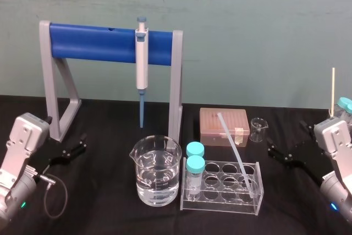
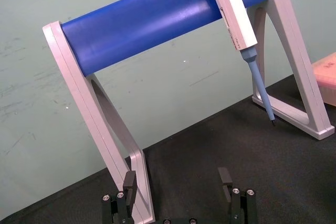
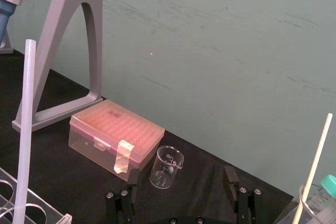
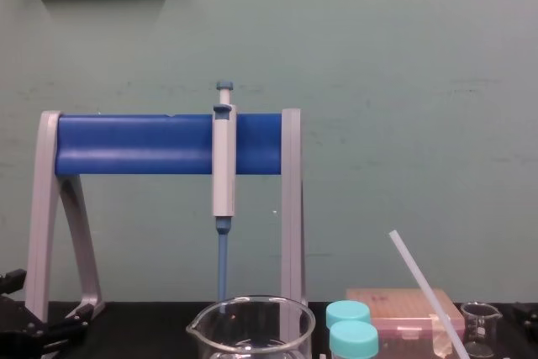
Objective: Pick up the stirring rod with one hand, then place it down.
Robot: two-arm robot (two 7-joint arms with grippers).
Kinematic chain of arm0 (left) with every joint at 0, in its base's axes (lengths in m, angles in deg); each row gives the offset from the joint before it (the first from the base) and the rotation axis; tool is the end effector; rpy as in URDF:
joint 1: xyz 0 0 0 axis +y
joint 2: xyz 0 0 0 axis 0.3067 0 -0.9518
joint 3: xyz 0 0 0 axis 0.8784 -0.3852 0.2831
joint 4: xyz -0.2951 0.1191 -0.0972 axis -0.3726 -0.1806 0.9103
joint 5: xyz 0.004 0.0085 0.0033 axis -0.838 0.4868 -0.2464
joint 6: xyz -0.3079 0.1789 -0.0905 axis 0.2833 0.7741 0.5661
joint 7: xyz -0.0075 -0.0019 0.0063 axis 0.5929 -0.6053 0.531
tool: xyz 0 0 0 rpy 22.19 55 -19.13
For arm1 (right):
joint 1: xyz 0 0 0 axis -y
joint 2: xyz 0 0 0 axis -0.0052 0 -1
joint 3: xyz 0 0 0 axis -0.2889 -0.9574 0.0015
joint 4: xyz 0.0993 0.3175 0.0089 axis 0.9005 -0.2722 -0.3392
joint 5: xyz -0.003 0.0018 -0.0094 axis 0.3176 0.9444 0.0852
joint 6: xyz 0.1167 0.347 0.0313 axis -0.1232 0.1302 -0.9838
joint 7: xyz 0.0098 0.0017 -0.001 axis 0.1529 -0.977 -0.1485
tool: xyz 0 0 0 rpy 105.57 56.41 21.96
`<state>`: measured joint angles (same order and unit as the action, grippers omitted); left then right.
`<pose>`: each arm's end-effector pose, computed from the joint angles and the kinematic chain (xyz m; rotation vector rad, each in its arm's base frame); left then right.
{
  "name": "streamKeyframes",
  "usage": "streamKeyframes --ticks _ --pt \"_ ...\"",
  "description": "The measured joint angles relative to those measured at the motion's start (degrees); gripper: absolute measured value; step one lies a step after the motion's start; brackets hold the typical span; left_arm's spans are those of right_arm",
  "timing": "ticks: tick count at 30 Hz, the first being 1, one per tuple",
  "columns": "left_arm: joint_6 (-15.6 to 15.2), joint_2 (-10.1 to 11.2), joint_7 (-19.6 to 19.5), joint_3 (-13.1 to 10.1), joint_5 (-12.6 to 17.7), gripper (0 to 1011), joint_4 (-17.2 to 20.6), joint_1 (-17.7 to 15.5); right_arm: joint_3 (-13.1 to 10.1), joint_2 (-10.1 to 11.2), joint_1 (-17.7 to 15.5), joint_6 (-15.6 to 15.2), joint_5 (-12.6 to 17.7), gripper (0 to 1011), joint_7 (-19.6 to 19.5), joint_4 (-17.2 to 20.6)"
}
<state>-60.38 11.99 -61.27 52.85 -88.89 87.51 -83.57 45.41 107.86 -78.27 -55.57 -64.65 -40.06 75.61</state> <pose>0.4204 0.0914 -0.3477 0.3046 -0.2850 1.2479 0.4204 -0.0915 -0.3479 -0.3046 -0.2849 -1.2479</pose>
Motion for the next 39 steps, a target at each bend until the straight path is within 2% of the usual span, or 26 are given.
streamKeyframes --ticks 39 --pt "0.0 0.0 0.0 0.0 0.0 1000 0.0 0.0 0.0 0.0 0.0 0.0 0.0 1003 0.0 0.0"
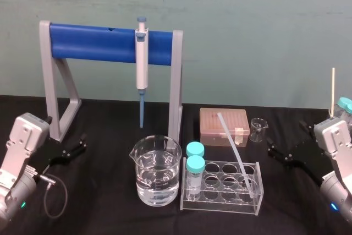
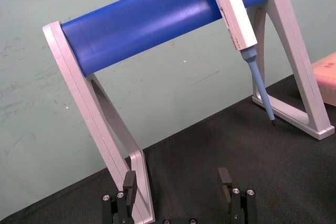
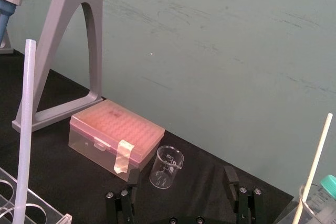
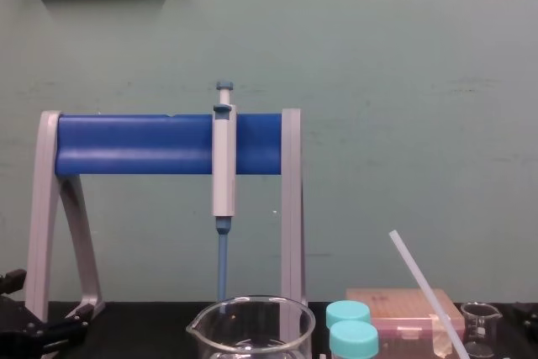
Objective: Pick up the stirring rod with one hand, then place it down.
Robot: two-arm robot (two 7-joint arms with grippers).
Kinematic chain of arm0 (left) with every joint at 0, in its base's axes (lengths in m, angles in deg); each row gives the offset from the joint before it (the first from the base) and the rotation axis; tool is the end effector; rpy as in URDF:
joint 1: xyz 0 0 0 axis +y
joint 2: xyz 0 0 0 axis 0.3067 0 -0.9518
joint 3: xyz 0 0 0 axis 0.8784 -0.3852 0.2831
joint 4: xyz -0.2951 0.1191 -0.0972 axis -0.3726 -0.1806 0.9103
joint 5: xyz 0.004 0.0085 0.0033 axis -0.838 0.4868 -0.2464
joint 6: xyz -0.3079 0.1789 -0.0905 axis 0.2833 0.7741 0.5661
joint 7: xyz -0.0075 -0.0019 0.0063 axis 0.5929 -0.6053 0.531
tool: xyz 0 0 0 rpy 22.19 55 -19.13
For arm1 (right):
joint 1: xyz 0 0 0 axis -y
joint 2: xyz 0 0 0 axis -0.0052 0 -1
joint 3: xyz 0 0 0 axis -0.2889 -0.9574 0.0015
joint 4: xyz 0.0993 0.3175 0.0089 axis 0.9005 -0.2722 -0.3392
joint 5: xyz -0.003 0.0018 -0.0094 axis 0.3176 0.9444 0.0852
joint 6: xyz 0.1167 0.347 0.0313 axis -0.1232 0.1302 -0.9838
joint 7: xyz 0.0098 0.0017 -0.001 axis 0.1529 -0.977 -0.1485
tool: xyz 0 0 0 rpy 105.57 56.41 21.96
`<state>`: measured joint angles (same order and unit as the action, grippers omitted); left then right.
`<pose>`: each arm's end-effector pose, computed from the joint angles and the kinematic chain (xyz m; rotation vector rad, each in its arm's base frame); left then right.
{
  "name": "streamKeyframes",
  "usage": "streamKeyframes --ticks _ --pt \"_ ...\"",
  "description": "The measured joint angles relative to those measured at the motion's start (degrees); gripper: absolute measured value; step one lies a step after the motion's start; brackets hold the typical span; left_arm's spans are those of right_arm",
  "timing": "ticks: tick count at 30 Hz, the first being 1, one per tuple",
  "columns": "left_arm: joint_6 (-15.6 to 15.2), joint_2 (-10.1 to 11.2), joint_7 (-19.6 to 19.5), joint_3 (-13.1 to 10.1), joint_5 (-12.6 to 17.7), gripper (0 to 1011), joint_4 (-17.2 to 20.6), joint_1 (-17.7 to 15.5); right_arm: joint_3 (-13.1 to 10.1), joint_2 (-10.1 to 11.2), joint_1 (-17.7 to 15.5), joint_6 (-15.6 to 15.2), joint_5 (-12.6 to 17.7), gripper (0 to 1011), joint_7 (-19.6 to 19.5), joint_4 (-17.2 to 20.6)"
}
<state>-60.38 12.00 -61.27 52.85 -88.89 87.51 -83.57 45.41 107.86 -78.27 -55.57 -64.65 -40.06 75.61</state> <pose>0.4204 0.0915 -0.3477 0.3048 -0.2851 1.2479 0.4204 -0.0915 -0.3479 -0.3046 -0.2849 -1.2479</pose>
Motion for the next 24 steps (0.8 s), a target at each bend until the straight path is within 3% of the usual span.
streamKeyframes --ticks 24 --pt "0.0 0.0 0.0 0.0 0.0 1000 0.0 0.0 -0.1 -0.05 -0.06 0.03 -0.11 1003 -0.01 0.02"
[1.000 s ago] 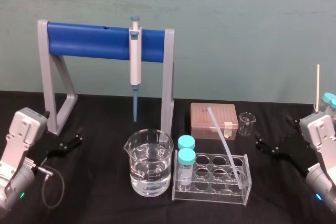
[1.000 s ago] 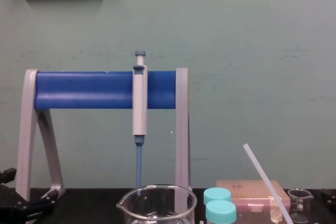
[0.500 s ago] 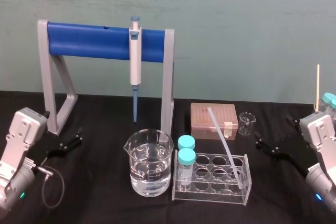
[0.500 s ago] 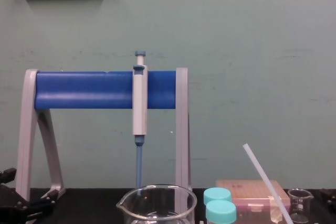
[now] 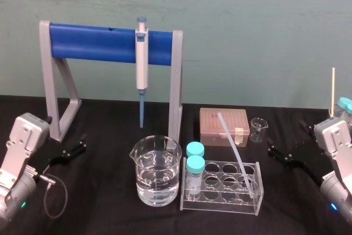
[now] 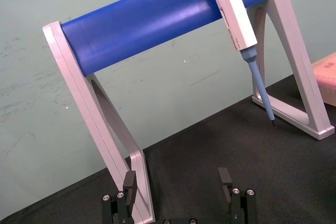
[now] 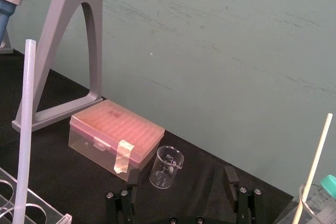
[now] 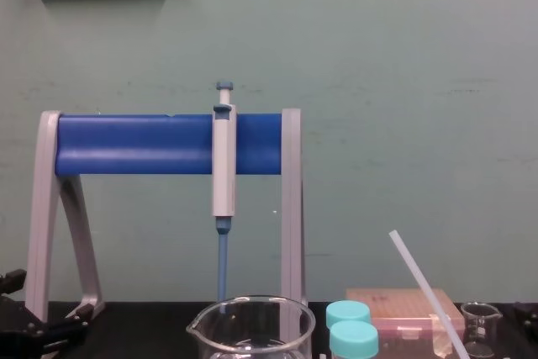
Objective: Pick up the stirring rod with one hand, then place it down.
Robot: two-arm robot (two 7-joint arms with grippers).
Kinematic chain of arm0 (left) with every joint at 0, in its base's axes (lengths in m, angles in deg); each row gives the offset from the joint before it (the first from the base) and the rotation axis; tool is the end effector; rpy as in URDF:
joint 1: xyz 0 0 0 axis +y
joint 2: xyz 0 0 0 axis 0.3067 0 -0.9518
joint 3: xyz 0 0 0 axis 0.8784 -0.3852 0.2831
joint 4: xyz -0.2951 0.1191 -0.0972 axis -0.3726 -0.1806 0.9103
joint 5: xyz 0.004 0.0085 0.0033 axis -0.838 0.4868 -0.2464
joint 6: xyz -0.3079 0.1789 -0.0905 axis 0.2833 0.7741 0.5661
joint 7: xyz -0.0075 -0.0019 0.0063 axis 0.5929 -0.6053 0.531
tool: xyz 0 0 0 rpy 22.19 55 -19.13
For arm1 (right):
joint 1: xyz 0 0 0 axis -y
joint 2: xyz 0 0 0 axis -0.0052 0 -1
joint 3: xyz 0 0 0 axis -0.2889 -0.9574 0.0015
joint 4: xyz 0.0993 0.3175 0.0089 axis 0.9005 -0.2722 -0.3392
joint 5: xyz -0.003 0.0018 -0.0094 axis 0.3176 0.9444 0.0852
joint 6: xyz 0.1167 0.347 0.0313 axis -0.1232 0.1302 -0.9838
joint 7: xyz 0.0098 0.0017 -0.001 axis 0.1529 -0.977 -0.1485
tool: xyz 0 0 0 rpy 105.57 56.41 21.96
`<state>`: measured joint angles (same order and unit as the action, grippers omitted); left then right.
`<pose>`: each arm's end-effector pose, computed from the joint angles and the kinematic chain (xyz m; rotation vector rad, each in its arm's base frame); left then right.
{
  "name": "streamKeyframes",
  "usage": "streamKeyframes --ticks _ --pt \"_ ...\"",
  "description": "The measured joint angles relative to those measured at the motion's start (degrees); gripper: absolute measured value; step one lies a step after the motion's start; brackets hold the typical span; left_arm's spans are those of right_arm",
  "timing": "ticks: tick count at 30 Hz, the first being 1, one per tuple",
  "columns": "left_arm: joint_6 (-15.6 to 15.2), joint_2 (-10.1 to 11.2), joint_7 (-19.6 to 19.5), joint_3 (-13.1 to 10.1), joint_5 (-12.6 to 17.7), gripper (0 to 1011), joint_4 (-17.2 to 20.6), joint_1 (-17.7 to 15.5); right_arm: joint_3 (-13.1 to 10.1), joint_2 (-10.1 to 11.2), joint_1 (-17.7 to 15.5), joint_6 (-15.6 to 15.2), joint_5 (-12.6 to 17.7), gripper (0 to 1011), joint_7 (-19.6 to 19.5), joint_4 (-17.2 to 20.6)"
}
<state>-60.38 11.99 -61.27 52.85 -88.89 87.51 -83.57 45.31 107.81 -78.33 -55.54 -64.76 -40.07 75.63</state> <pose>0.4204 0.0914 -0.3477 0.3046 -0.2850 1.2479 0.4202 -0.0915 -0.3480 -0.3042 -0.2861 -1.2488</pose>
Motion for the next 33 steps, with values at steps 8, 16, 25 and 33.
streamKeyframes --ticks 8,16,25,33 --pt "0.0 0.0 0.0 0.0 0.0 1000 0.0 0.0 -1.67 -0.91 -1.43 3.16 -1.32 1003 -0.91 1.76" --pt "0.0 0.0 0.0 0.0 0.0 1000 0.0 0.0 -3.05 -1.96 -2.52 9.1 -1.15 1003 0.55 3.92" --pt "0.0 0.0 0.0 0.0 0.0 1000 0.0 0.0 -2.26 -1.77 -2.28 15.74 -0.28 1003 8.0 5.3" --pt "0.0 0.0 0.0 0.0 0.0 1001 0.0 0.0 -0.46 -1.87 0.5 11.89 8.59 1003 20.78 3.94"
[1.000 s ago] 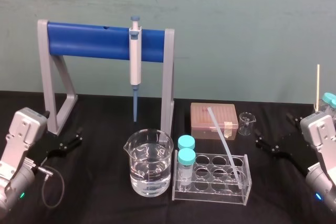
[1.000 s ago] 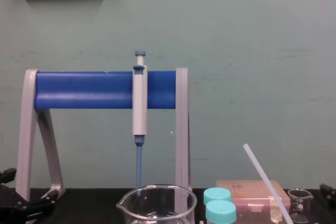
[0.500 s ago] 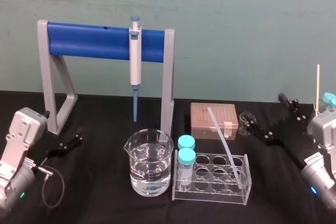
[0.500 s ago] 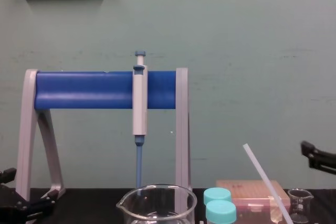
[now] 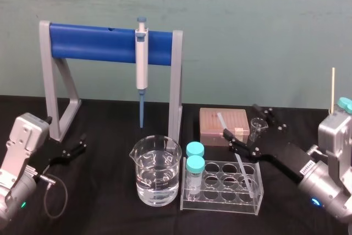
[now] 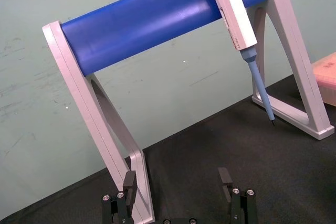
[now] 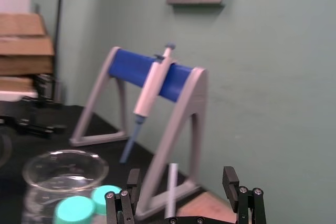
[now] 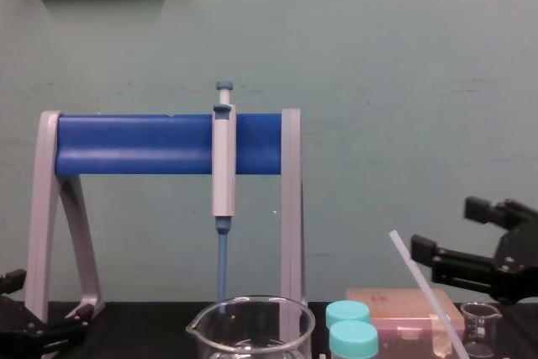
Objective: Pick up the stirring rod with one hand, then place it down.
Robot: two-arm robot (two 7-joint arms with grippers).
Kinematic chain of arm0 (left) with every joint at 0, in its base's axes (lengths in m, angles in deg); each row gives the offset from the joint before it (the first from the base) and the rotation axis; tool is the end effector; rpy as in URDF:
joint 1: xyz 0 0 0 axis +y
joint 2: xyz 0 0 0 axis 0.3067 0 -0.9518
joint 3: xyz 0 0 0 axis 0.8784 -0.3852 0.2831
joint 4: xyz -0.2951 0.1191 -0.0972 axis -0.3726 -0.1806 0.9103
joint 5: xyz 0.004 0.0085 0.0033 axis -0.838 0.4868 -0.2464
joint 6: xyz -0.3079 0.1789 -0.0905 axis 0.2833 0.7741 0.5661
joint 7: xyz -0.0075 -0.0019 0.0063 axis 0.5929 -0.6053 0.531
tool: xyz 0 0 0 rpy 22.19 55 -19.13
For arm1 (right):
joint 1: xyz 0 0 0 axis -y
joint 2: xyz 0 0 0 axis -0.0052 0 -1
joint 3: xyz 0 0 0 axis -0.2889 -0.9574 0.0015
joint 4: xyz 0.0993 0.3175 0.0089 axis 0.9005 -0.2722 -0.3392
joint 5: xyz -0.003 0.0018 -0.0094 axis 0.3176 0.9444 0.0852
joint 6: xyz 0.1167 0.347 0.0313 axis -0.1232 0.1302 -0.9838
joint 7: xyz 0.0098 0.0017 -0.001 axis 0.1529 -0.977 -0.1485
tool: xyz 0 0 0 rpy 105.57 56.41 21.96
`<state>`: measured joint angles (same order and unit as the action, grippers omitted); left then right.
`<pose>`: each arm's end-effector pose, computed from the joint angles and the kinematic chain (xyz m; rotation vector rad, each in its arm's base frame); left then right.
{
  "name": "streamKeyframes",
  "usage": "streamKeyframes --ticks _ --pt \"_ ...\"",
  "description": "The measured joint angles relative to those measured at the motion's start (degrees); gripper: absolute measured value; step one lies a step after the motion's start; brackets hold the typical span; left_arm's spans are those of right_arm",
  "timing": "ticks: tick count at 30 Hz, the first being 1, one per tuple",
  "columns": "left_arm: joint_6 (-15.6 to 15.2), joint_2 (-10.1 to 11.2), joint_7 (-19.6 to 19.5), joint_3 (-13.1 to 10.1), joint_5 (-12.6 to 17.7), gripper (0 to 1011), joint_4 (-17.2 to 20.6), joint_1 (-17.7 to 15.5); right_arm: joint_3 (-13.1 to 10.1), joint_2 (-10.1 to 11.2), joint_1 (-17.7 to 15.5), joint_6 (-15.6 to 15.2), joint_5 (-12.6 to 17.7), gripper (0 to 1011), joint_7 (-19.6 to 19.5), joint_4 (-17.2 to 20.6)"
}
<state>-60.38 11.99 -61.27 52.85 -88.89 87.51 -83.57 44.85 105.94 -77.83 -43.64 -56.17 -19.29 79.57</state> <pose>0.4204 0.0914 -0.3477 0.3046 -0.2850 1.2479 0.4236 -0.0645 -0.3222 0.0077 -0.3020 -0.8678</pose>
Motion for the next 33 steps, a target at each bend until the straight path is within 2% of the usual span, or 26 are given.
streamKeyframes --ticks 1,2,3,5,9,21,25,33 --pt "0.0 0.0 0.0 0.0 0.0 1001 0.0 0.0 0.05 -0.25 0.62 -1.2 1.89 1003 2.04 -0.51" --pt "0.0 0.0 0.0 0.0 0.0 1000 0.0 0.0 0.05 -0.25 0.62 -1.2 1.89 1003 2.04 -0.51" --pt "0.0 0.0 0.0 0.0 0.0 1000 0.0 0.0 0.05 -0.58 1.16 -2.36 3.66 1003 3.92 -1.09" --pt "0.0 0.0 0.0 0.0 0.0 1000 0.0 0.0 -0.11 -1.08 1.78 -3.7 5.23 1003 5.56 -1.73" --pt "0.0 0.0 0.0 0.0 0.0 1000 0.0 0.0 -0.61 -1.81 2.33 -5.12 6.03 1003 6.43 -2.29" --pt "0.0 0.0 0.0 0.0 0.0 1000 0.0 0.0 -1.89 -3.4 3.39 -8.17 5.35 1003 6.33 -4.4" --pt "0.0 0.0 0.0 0.0 0.0 1000 0.0 0.0 -2.0 -4.1 4.26 -9.43 5.07 1003 6.97 -5.99" --pt "0.0 0.0 0.0 0.0 0.0 1000 0.0 0.0 -1.97 -5.65 6.24 -10.01 3.94 1003 8.72 -9.53"
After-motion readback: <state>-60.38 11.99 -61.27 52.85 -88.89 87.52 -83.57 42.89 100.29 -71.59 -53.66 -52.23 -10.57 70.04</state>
